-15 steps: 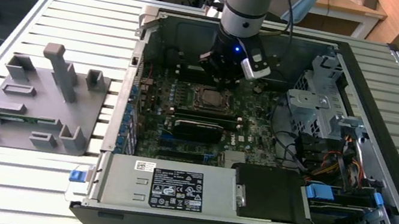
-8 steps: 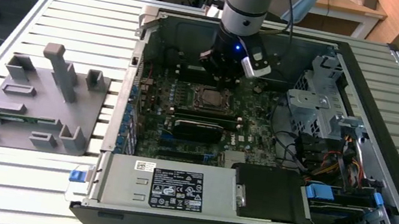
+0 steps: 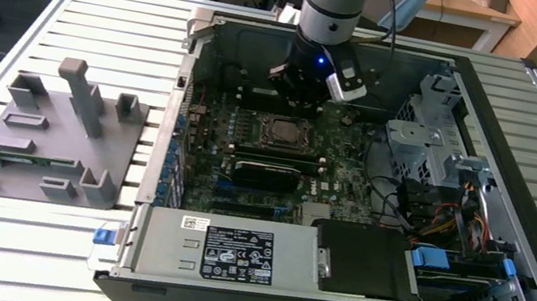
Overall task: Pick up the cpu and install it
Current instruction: 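Install the first cpu locking lever, then install the second cpu locking lever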
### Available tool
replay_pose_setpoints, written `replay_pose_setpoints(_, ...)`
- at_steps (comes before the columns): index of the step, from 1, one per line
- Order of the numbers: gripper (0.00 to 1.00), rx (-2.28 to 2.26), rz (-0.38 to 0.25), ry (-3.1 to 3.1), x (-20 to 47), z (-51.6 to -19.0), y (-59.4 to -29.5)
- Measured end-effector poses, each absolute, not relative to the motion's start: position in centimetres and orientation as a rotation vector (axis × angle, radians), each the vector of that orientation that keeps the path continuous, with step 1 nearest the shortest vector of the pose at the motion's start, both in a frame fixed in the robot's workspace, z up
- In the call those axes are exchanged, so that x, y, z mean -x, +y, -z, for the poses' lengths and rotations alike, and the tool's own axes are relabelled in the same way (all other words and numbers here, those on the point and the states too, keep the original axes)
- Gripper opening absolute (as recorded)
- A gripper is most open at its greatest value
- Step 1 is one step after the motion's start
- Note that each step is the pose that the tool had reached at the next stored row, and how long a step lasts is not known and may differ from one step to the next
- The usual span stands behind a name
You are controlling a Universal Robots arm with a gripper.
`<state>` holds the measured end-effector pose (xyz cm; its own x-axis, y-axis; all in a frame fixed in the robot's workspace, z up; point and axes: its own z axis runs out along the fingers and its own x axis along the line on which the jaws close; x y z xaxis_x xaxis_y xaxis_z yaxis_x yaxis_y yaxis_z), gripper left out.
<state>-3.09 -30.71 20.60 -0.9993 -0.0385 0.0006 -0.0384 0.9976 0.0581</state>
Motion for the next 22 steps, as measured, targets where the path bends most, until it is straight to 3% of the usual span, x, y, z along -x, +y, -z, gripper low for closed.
replay_pose_setpoints(22,0.11,-0.060,0.091,-3.138,3.1,-20.6,-31.8)
